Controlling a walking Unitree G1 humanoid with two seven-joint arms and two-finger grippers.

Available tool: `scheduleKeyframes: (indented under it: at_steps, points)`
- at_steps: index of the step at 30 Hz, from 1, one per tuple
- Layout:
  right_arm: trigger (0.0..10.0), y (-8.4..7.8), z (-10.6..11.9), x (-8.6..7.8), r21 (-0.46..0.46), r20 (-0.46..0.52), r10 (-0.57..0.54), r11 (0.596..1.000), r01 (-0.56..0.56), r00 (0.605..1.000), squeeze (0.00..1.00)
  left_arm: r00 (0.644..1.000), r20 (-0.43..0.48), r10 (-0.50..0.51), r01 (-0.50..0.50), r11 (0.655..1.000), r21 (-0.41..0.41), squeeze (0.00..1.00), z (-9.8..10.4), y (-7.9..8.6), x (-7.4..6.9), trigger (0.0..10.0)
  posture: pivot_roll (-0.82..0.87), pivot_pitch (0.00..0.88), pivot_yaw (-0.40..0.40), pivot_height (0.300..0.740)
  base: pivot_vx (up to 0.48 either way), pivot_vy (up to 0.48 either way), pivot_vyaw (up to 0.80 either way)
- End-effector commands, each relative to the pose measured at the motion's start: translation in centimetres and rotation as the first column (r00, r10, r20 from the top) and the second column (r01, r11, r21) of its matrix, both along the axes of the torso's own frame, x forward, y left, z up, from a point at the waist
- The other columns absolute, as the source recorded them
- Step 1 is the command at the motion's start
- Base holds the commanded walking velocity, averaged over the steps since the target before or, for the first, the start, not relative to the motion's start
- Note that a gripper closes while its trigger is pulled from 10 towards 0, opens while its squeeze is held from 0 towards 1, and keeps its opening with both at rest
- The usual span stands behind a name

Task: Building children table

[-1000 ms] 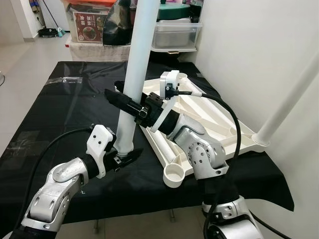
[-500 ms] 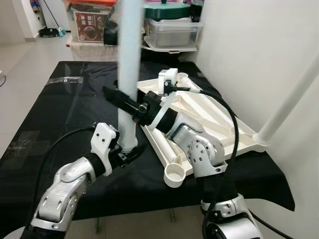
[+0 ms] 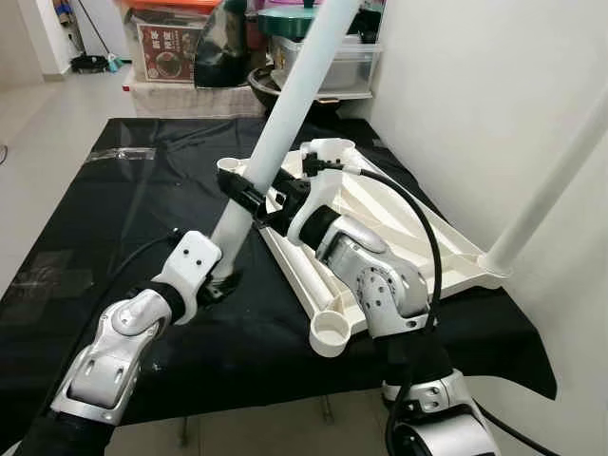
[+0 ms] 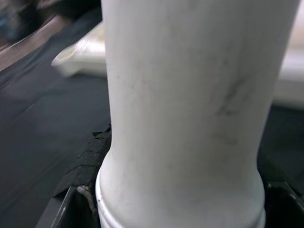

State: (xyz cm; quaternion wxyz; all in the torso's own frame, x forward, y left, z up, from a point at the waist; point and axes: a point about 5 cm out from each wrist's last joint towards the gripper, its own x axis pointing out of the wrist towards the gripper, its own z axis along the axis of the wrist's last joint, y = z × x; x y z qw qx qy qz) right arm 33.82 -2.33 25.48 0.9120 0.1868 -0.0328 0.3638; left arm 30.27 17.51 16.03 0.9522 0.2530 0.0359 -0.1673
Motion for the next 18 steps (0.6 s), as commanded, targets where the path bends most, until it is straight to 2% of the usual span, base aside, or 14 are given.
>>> scheduleKeyframes:
  at_steps: [1,2,6,8,9,11,13,15,16,18]
  points:
    - [10.0,1.2,-0.7,-0.1,0.065,-0.1,-0.032,0.997,0.039,0.994,0.0,0.998,0.016,0.063,-0.064,0.995,0.072,0.0,-0.1,0.5,0.2,10.0,0.12,0.0,-0.071,0.74,0.0,0.0,0.0]
    - [10.0,1.2,-0.9,0.0,0.093,-0.141,-0.04,0.994,0.053,0.989,0.0,0.994,0.032,0.1,-0.102,0.992,0.076,0.0,-0.1,0.6,0.5,10.0,0.12,0.0,-0.072,0.74,0.0,0.0,0.0]
    - [10.0,1.5,-1.4,0.0,0.149,-0.216,-0.041,0.986,0.074,0.976,0.0,0.988,0.045,0.146,-0.149,0.986,0.077,0.0,-0.3,0.4,0.8,10.0,0.12,0.0,-0.072,0.74,0.0,0.0,0.0]
    - [10.0,2.3,-1.8,-0.4,0.239,-0.298,0.042,0.97,0.032,0.954,0.0,0.99,0.062,0.125,-0.13,0.988,0.084,0.0,-0.5,-0.8,1.0,10.0,0.12,0.0,-0.074,0.74,0.0,0.0,0.0]
    - [10.0,2.3,-1.8,-0.4,0.239,-0.298,0.042,0.97,0.032,0.954,0.0,0.99,0.062,0.125,-0.13,0.988,0.084,0.0,-0.5,-0.8,1.0,10.0,0.12,0.0,-0.074,0.74,0.0,0.0,0.0]
    - [10.0,3.0,-2.0,-0.9,0.313,-0.354,0.117,0.95,-0.001,0.928,0.0,0.993,0.079,0.09,-0.097,0.99,0.099,0.0,-0.5,-1.8,1.1,10.0,0.12,0.0,-0.075,0.74,0.0,0.0,0.0]
    - [10.0,3.0,-2.0,-0.9,0.313,-0.354,0.117,0.95,-0.001,0.928,0.0,0.993,0.079,0.09,-0.097,0.99,0.099,0.0,-0.5,-1.8,1.1,10.0,0.12,0.0,-0.075,0.74,0.0,0.0,0.0]
    - [10.0,3.3,-2.1,-1.1,0.345,-0.381,0.147,0.938,-0.007,0.913,0.0,0.993,0.09,0.073,-0.082,0.991,0.104,0.0,-0.4,-2.2,1.3,10.0,0.12,0.0,-0.075,0.74,0.0,0.0,0.0]
    - [10.0,3.8,-2.0,-1.4,0.393,-0.408,0.181,0.919,-0.007,0.895,0.0,0.993,0.111,0.034,-0.047,0.992,0.121,0.0,0.1,-3.1,1.8,10.0,0.12,0.0,-0.075,0.74,0.0,0.0,0.0]
    - [10.0,3.8,-2.0,-1.4,0.393,-0.408,0.181,0.919,-0.007,0.895,0.0,0.993,0.111,0.034,-0.047,0.992,0.121,0.0,0.1,-3.1,1.8,10.0,0.12,0.0,-0.075,0.74,0.0,0.0,0.0]
